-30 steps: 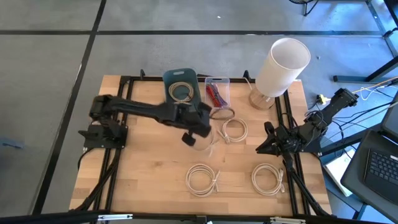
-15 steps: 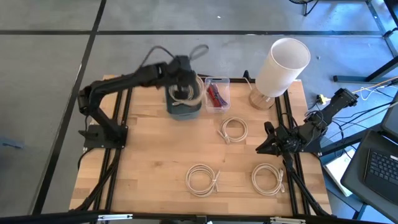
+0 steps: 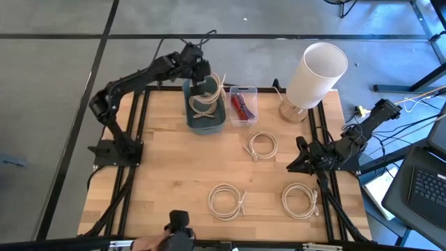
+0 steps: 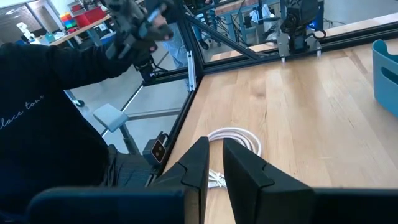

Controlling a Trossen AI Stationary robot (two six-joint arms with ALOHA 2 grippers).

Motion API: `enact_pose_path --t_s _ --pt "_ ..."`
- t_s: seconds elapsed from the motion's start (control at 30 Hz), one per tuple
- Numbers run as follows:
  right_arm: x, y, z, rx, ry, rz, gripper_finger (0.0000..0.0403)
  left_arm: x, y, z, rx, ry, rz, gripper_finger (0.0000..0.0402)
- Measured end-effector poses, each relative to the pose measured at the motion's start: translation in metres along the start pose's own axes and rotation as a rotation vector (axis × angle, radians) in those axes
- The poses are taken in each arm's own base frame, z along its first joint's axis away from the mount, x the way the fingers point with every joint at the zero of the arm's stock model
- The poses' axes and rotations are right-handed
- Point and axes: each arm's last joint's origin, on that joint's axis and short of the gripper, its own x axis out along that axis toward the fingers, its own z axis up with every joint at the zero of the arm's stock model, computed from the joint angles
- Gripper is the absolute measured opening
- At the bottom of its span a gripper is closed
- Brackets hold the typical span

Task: Pick & Place USB Port
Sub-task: Put the white HDMI cable into the dark blue bin

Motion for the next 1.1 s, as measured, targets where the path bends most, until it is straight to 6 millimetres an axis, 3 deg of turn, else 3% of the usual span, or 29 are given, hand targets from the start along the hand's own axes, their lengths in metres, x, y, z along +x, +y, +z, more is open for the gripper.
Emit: enact_pose_path --t_s 0.27,0.47,0.73,1.1 --pt "0.000 0.000 0.000 0.000 0.000 0.000 0.0051 0.043 -0.010 -0.014 -0.011 0.134 -0.108 0.0026" --pt "0.000 0.000 0.000 0.000 0.000 0.000 0.0051 0.061 -0.019 -0.030 -0.001 0.295 -0.190 0.0026" --pt "0.000 0.000 0.000 0.000 0.000 0.001 0.0051 0.088 -0.017 -0.036 -0.026 0.271 -0.209 0.0026" --pt "0.000 0.000 0.000 0.000 0.000 0.000 0.0051 0.144 -0.038 -0.055 0.006 0.389 -0.271 0.0026"
